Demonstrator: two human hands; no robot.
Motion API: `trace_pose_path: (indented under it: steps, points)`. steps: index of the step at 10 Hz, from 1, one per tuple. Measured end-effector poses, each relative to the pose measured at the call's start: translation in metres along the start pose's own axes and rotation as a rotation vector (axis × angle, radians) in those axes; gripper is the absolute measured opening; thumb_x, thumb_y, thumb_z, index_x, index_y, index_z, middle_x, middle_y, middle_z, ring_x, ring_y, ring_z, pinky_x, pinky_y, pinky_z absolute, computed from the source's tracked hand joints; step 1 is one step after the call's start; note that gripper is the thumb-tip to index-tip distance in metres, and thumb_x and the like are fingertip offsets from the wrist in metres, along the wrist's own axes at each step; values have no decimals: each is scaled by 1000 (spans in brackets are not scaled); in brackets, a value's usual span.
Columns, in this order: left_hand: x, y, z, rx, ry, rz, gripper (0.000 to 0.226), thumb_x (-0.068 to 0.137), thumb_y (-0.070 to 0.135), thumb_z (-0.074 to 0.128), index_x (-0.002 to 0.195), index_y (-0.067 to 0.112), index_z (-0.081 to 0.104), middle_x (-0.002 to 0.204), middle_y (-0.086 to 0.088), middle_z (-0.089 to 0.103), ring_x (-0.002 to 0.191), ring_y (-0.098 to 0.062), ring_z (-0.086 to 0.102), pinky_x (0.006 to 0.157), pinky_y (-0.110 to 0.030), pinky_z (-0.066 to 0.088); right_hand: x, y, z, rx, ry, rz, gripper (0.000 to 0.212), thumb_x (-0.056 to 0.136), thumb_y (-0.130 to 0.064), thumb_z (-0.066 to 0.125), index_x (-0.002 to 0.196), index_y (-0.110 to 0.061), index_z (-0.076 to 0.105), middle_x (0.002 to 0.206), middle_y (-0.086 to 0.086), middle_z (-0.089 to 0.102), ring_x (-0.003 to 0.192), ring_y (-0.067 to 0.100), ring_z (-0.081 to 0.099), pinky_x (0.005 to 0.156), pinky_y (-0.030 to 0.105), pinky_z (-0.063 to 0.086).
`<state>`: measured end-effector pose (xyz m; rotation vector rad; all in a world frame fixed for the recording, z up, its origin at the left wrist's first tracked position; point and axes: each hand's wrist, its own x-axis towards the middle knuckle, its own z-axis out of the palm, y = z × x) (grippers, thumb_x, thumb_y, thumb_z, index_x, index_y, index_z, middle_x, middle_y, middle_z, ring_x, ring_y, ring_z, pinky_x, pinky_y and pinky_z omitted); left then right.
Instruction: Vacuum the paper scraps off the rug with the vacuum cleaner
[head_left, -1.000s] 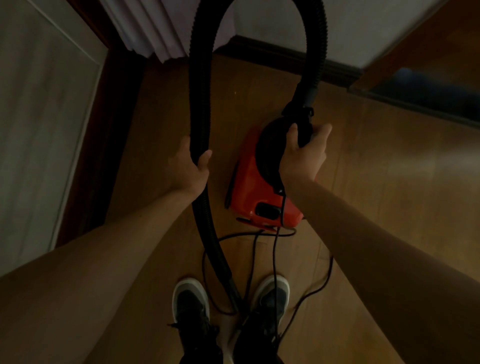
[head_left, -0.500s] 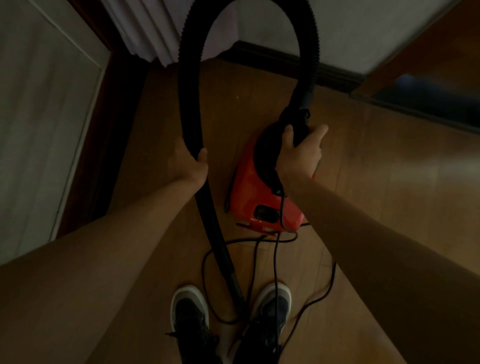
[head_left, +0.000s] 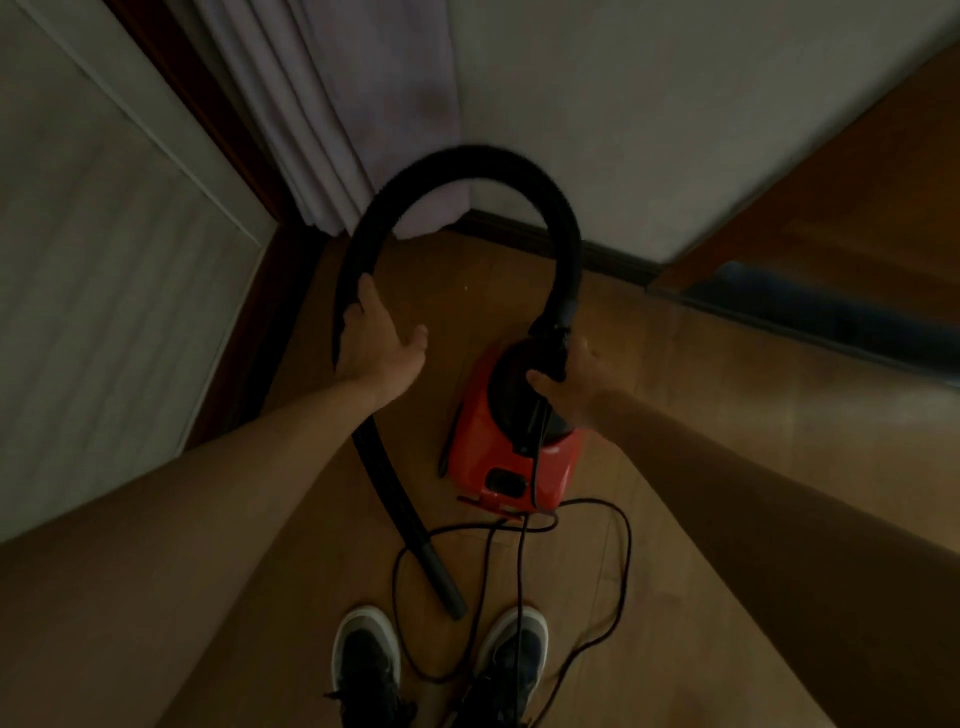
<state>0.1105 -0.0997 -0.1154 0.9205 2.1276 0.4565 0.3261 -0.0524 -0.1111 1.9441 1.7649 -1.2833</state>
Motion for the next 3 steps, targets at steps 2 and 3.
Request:
trace_pose_path:
  steps: [2, 3]
  points:
    - [-23, 65, -74, 323, -360, 240, 95, 94, 58, 48, 154, 23, -16, 164, -7, 7, 147, -25, 21, 119, -39, 25, -49, -50, -84, -277, 42, -205, 81, 91, -50, 60, 151, -14, 19, 146, 18, 36, 128, 40, 45, 101, 49, 45]
    - [-34, 95, -115, 473, -369, 312, 98, 85, 76, 41, 155, 30, -9, 163, -9, 13, 145, -26, 26, 116, -45, 31, -76, -83, -125, -358, 70, -272, 82, 90, -52, 60, 152, -18, 18, 147, 17, 37, 130, 40, 42, 103, 51, 43]
